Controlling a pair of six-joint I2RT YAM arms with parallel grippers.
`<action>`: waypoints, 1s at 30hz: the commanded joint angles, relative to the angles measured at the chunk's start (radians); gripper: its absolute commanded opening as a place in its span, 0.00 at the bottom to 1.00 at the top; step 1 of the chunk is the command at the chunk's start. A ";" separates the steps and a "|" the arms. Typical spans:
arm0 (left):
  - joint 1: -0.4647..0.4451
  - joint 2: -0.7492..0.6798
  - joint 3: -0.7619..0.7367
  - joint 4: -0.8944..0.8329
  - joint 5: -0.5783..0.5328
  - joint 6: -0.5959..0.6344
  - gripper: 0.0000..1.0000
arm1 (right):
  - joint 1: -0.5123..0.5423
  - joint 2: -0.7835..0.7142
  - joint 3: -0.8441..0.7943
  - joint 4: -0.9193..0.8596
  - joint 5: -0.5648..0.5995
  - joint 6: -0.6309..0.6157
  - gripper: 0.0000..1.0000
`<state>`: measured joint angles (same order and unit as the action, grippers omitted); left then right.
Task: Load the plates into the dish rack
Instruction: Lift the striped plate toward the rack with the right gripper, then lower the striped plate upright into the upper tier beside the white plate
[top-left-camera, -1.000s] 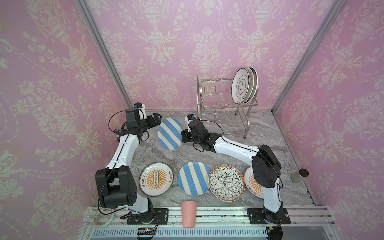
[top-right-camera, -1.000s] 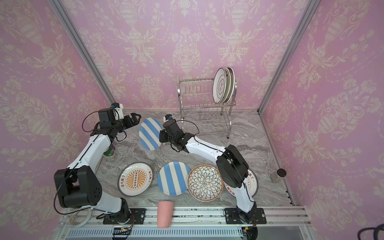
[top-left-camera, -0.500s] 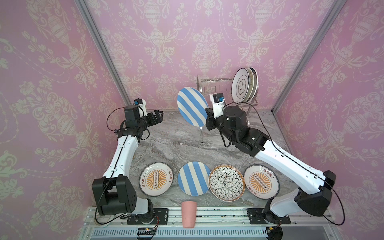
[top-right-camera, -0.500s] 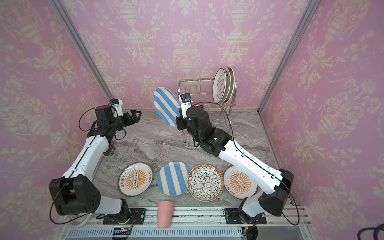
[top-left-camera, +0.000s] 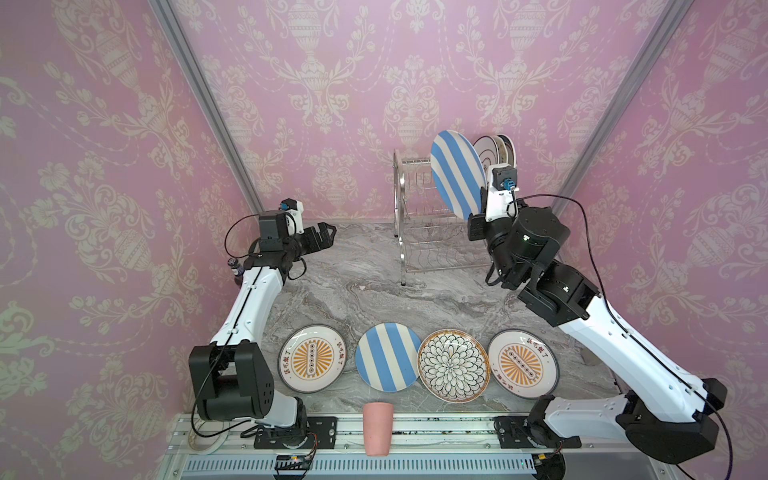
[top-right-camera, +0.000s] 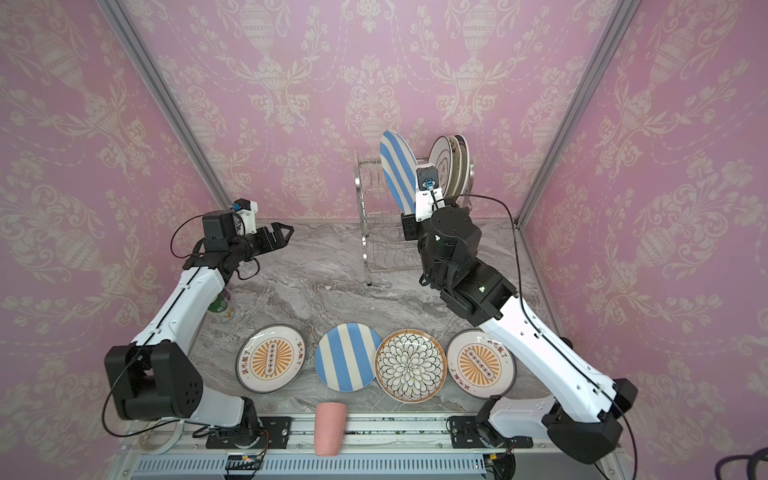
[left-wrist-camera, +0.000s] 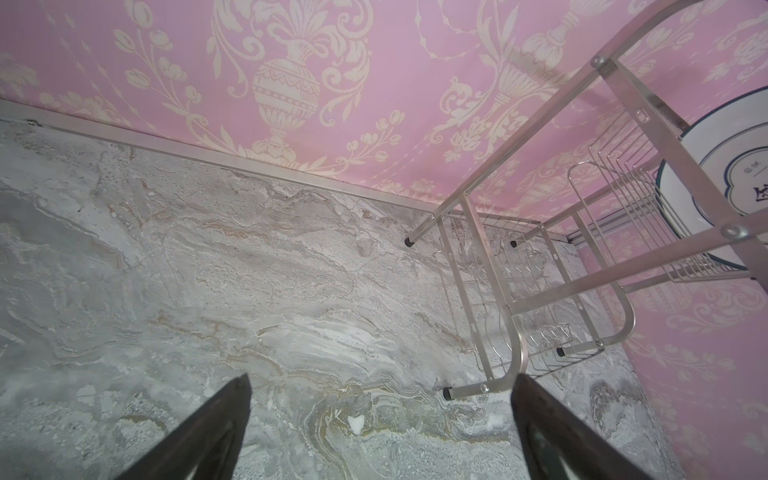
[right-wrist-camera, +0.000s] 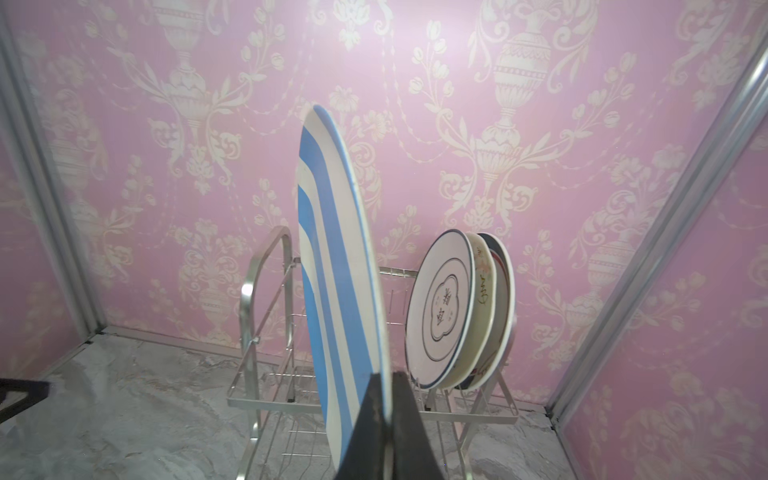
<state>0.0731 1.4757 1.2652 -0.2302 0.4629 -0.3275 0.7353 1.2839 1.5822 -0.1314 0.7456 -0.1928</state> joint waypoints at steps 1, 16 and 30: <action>-0.024 0.007 0.034 -0.058 0.025 0.057 0.99 | -0.087 0.052 0.065 0.069 0.050 -0.020 0.00; -0.035 0.000 0.036 -0.080 0.001 0.086 0.99 | -0.289 0.345 0.258 0.025 -0.054 0.143 0.00; -0.035 -0.007 0.014 -0.047 0.005 0.084 0.99 | -0.331 0.425 0.266 0.013 -0.075 0.211 0.00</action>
<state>0.0425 1.4761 1.2720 -0.2863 0.4660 -0.2741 0.4103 1.7168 1.8225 -0.1627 0.6781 -0.0216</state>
